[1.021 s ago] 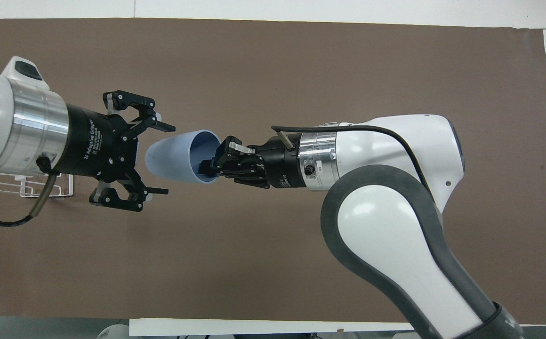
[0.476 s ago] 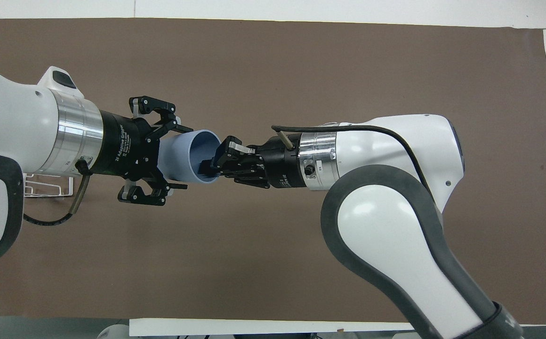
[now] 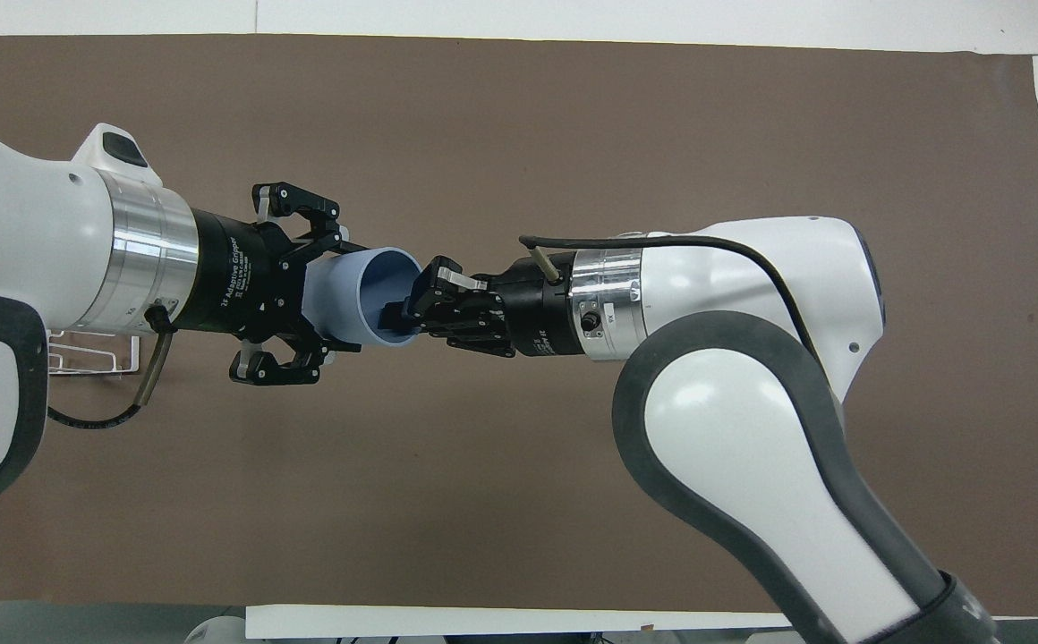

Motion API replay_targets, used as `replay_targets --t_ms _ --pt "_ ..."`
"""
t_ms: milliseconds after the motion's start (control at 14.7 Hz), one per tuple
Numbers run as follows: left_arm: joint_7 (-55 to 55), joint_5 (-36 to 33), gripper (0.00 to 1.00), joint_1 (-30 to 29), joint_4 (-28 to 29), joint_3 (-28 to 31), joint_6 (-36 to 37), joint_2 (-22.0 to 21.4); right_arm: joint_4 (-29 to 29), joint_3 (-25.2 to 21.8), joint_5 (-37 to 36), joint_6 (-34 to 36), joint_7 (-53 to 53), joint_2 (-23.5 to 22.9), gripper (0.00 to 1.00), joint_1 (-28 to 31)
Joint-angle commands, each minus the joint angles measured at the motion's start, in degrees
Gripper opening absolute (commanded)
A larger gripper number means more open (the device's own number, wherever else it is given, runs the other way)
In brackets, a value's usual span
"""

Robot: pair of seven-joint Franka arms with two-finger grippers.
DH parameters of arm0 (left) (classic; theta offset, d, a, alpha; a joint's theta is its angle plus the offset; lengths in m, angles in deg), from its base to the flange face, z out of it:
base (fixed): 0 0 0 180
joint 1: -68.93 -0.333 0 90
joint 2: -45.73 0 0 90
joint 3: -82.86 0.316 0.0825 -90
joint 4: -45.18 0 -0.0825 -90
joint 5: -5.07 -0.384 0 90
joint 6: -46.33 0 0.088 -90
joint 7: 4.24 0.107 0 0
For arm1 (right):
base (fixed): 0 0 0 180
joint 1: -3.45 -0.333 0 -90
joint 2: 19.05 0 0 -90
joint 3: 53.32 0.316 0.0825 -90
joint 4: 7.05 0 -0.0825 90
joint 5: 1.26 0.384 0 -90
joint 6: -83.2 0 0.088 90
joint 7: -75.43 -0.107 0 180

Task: Hang cup on cup holder
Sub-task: 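Open the right gripper and withdraw it while the left gripper holds the cup, then carry the cup with the left gripper to the cup holder dowel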

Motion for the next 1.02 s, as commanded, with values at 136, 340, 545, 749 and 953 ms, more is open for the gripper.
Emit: replay_targets --t_ms 136,340,545,749,953 --pt "1.04 0.09 0.00 1.38 1.20 0.44 -0.07 -0.90 0.53 -0.12 -1.78 2.78 -0.14 3.23 0.99 5.11" --pt "0.60 -4.03 0.00 1.38 1.20 0.35 0.81 -0.90 -0.25 -0.29 -14.58 13.93 0.12 7.89 0.99 17.92" --pt "0.69 -12.36 0.00 1.56 1.56 0.27 2.56 -1.08 -0.34 -0.29 -26.97 20.80 0.65 10.71 0.99 28.23" --pt "1.13 -26.49 0.00 3.14 1.38 0.26 5.02 -0.82 -3.23 -0.29 -50.41 25.81 4.85 10.63 0.99 30.62" --pt "0.95 -41.79 0.00 5.33 1.12 0.26 7.48 1.99 -6.84 -0.29 -64.94 29.33 7.33 9.23 0.99 31.15"
